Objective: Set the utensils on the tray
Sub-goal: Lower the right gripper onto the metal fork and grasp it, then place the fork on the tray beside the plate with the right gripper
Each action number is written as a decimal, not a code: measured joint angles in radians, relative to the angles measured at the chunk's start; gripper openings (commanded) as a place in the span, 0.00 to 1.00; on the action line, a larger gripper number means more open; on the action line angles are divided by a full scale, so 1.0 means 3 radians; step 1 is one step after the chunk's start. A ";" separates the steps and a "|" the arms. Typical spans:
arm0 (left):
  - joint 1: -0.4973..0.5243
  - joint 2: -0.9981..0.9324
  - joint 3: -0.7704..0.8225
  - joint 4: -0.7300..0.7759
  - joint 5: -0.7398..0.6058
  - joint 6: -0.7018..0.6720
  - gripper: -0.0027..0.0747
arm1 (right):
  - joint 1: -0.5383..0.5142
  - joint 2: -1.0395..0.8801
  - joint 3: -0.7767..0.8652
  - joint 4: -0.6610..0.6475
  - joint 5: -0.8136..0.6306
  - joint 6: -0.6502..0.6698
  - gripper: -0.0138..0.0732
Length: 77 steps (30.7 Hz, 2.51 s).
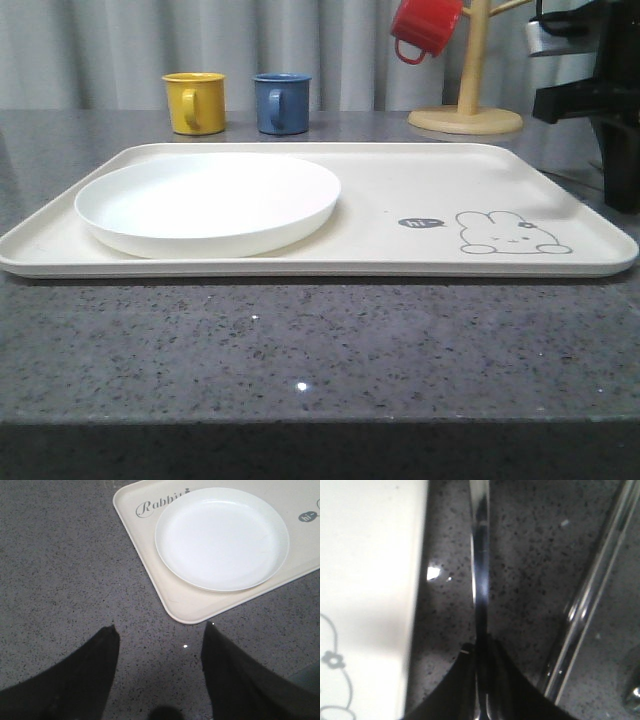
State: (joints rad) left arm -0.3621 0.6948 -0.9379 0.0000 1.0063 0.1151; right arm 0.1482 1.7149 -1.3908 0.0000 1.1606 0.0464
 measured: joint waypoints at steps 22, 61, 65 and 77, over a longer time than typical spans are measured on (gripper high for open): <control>0.0000 0.0000 0.0000 0.0000 0.0000 0.0000 0.51 | 0.0982 0.0030 -0.0792 0.0283 0.0246 0.0444 0.16; 0.0000 0.0000 0.0000 0.0000 0.0000 0.0000 0.51 | 0.1207 0.0470 -0.0915 -0.0266 0.0067 0.1481 0.45; 0.0000 0.0000 0.0000 0.0000 0.0000 0.0000 0.51 | 0.1132 0.0227 -0.0920 -0.0549 0.0212 0.1329 0.45; 0.0000 0.0000 0.0000 0.0000 0.0000 0.0000 0.51 | 0.0137 -0.0016 -0.0653 -0.0269 0.0246 0.0584 0.45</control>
State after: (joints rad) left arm -0.3621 0.6948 -0.9379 0.0000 1.0063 0.1151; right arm 0.1892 1.7101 -1.5869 -0.0806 1.2343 0.2216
